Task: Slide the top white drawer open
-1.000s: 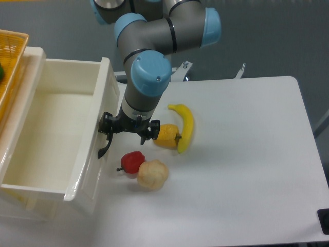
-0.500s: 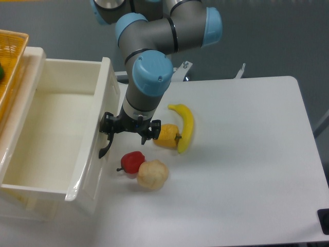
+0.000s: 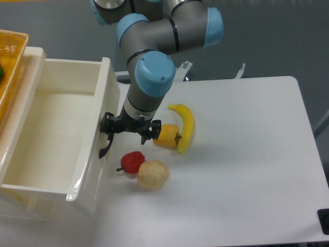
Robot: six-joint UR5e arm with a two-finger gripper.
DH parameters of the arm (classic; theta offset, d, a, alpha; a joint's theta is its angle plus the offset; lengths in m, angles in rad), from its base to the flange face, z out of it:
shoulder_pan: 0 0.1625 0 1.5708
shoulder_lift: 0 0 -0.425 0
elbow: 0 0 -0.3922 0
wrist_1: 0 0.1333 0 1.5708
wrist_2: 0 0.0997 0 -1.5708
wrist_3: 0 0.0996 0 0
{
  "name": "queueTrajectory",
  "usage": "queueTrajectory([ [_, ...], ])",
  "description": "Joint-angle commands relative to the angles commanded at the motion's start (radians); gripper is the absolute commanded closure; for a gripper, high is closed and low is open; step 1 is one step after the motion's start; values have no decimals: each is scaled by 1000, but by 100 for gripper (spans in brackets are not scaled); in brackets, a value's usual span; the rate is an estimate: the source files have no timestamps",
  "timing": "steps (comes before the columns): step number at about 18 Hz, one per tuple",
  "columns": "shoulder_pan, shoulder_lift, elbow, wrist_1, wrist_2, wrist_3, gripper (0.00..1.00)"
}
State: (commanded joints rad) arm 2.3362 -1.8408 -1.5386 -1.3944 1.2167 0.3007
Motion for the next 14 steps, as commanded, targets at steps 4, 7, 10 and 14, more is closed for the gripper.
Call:
queueTrajectory([
  [4,8,2,-2,-9,-34,0,0],
  [7,31,6,-2,-21,-71,0,0],
  [10,37,8,-2,-23,-71,2,0],
  [14,63,9,9,-11,-62,14,0],
])
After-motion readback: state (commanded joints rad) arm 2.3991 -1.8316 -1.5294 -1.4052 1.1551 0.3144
